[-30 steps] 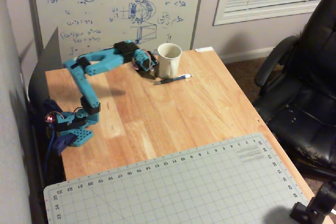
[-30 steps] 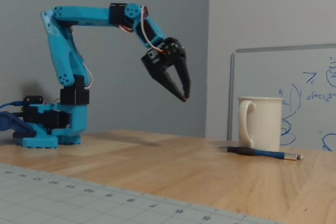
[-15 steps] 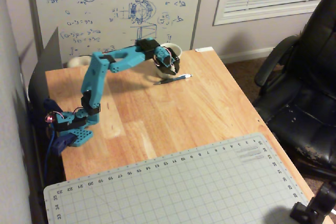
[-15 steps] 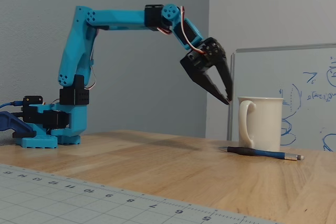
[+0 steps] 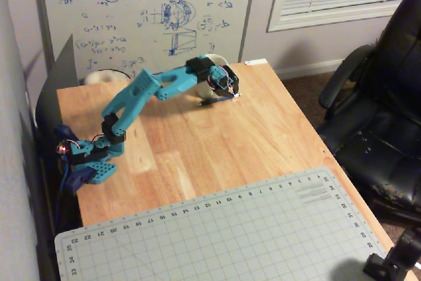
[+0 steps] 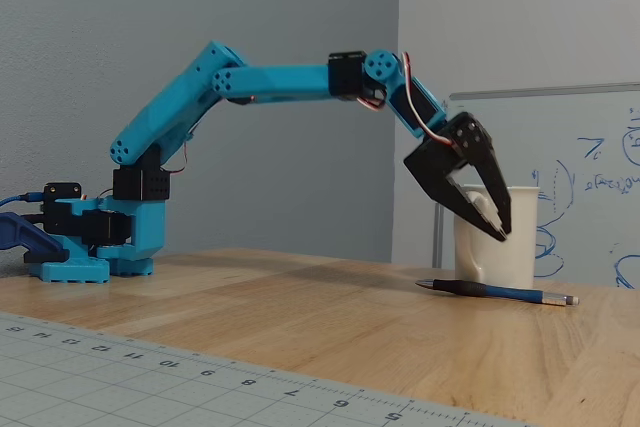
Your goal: Touch the pen.
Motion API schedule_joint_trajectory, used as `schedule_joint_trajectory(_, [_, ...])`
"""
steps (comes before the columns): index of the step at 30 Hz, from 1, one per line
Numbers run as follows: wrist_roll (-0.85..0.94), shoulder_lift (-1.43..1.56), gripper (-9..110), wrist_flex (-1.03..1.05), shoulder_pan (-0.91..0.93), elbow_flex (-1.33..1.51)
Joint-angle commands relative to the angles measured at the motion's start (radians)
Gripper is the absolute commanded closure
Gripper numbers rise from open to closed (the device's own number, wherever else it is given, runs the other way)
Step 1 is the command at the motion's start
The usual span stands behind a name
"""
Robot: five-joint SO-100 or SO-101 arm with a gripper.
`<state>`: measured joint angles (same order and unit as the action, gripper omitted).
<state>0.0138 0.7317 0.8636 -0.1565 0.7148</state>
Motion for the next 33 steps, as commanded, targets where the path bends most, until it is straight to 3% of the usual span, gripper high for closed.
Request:
schedule_joint_trajectory(1, [-0.011, -0.046, 101, -0.023, -0.025, -0.202])
schedule_joint_trajectory(11, [-0.015, -0.225, 101, -0.023, -0.081, -0.413])
schedule_joint_trajectory(33, [-0.015, -0.249, 101, -0.023, -0.133, -0.408])
